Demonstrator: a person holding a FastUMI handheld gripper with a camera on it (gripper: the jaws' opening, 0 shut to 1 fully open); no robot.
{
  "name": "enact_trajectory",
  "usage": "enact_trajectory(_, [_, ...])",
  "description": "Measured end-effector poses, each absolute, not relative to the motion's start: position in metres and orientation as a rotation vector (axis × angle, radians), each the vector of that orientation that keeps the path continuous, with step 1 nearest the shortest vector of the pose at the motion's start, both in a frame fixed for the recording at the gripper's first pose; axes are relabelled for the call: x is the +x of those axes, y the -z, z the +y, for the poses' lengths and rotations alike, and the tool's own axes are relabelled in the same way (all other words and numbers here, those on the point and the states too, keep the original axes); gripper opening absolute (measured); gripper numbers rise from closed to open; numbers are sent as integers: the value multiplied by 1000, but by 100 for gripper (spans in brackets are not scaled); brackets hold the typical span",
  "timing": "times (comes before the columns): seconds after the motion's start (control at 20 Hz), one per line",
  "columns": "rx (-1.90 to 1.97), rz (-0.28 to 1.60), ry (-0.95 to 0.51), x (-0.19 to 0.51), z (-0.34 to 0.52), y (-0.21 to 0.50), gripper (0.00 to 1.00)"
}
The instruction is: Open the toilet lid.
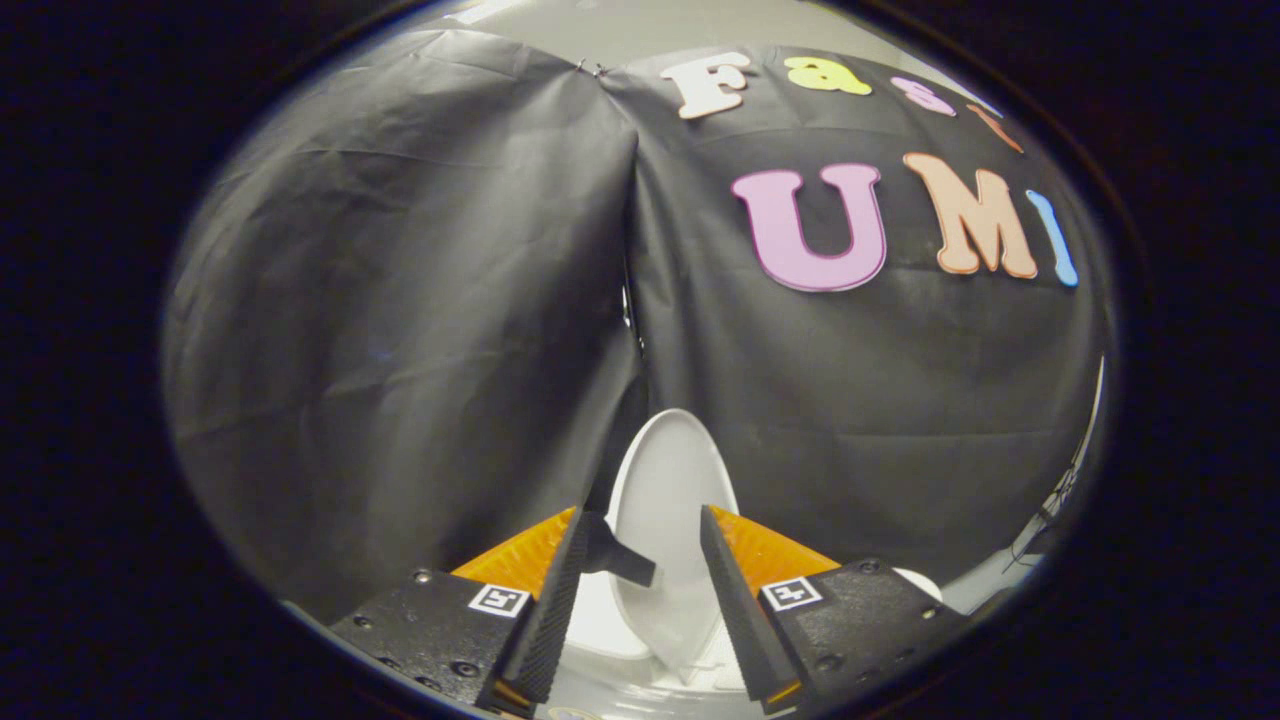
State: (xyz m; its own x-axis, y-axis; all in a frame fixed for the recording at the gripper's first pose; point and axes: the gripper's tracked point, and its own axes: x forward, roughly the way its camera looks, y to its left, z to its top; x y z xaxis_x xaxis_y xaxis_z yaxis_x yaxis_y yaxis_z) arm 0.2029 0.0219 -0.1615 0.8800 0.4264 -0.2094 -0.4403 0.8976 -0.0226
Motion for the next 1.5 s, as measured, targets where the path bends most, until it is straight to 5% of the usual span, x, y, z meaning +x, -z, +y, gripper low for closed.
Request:
enact_trajectory(0.1, [-49,174,-447,207,4,154,70])
enact_trajectory(0.75, [-76,-29,-344,221,-124,100,70])
enact_trajectory(1.5, [-80,-44,-135,191,-296,122,69])
